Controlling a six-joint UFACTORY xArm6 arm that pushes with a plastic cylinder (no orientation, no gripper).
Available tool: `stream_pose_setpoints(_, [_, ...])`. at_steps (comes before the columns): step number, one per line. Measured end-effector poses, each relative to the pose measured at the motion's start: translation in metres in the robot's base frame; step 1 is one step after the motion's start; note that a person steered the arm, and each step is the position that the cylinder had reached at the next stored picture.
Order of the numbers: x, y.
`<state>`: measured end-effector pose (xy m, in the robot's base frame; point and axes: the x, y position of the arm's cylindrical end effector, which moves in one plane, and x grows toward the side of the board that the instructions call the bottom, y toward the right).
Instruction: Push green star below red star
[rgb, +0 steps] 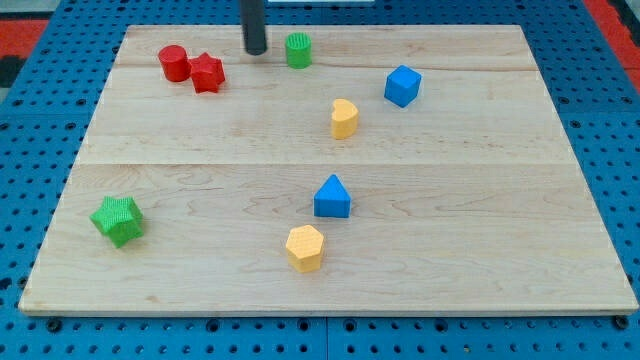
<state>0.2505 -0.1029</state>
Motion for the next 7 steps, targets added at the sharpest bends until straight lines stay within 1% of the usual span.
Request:
stream_pose_setpoints(1, [0.082, 0.011])
stream_pose_setpoints(2, [0.126, -0.001])
stream_pose_setpoints(3, [0.188, 0.002])
stream_pose_setpoints(4, [0.222, -0.024])
stream_pose_setpoints(5, [0.287, -0.026])
stream_pose_setpoints(6, [0.325, -0.061])
stream_pose_setpoints(7, [0.309, -0.157])
